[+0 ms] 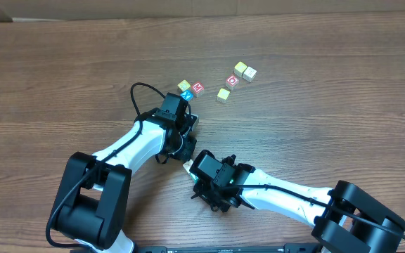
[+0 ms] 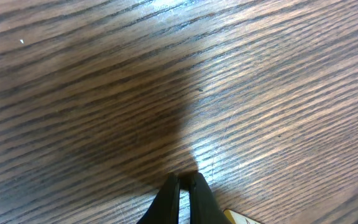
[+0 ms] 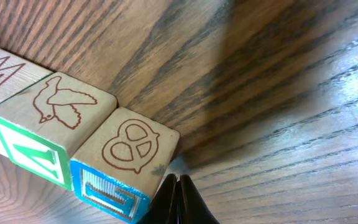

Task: Flip 5 blocks

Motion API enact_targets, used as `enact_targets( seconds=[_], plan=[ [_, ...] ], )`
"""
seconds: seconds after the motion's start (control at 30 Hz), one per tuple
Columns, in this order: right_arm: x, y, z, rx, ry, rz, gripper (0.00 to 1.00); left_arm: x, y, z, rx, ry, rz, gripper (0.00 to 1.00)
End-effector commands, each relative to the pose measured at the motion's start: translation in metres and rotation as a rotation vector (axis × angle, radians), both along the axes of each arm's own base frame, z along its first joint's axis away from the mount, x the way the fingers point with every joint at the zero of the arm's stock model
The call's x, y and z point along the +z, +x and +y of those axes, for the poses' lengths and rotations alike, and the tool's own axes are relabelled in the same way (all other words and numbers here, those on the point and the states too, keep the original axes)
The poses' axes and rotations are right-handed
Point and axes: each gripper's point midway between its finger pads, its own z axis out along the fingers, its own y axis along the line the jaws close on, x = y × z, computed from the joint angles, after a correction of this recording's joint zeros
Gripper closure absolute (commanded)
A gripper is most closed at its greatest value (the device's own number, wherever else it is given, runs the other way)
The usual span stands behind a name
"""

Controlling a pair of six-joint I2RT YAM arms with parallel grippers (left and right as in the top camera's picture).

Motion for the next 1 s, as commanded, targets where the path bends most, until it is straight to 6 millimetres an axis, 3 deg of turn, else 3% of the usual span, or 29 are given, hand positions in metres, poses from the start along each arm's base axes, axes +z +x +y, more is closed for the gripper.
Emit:
enact_targets(
  seconds=[0.0, 0.17, 0.5, 0.97],
  plan=[
    [-0.003, 0.000, -0.002, -0.005, -0.016, -0.004, 0.96, -0.043, -0.026, 0.053, 0.037, 0.238, 0.100, 0.96],
    [-0.003, -0.001, -0.003, -0.005, -0.017, -0.003, 0.96, -0.042, -0.028, 0.066, 0.074, 0.310, 0.101, 0.96],
    [-0.005, -0.003, -0.006, -0.005, -0.032, 0.007, 0.96, -0.042, -0.035, 0.068, 0.090, 0.316, 0.130, 0.96],
    [-0.005, -0.001, -0.007, -0.008, -0.039, -0.003, 0.96, -0.044, -0.050, 0.051, -0.019, 0.217, 0.189, 0.96]
  ],
)
